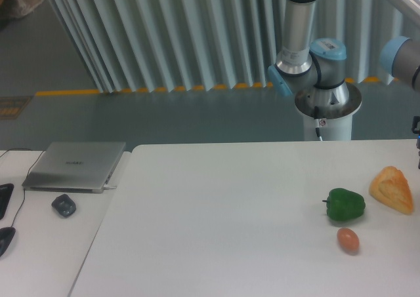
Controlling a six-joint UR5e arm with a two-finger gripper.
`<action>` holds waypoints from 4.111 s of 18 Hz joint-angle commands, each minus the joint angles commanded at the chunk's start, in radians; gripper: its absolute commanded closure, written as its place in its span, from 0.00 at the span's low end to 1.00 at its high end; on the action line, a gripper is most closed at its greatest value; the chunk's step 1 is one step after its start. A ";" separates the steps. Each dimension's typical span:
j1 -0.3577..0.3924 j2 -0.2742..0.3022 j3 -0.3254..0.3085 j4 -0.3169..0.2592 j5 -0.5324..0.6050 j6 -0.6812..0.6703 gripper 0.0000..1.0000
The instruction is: Place the triangular bread in the basket
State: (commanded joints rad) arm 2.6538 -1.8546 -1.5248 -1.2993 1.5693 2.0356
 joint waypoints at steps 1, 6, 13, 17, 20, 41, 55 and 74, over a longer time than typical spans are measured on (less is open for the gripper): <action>-0.002 0.000 0.000 0.000 0.003 0.000 0.00; 0.000 0.011 0.006 -0.002 -0.005 -0.002 0.00; 0.003 0.024 -0.076 0.096 -0.005 -0.124 0.00; 0.002 0.035 -0.120 0.143 0.000 -0.219 0.00; -0.055 0.025 -0.161 0.141 0.192 -0.222 0.00; -0.187 -0.064 -0.192 0.052 0.477 -0.360 0.00; -0.229 -0.080 -0.207 0.026 0.517 -0.414 0.01; -0.181 -0.011 -0.103 0.012 0.384 -0.403 1.00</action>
State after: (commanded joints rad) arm 2.4727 -1.8655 -1.6278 -1.2869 1.9534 1.6322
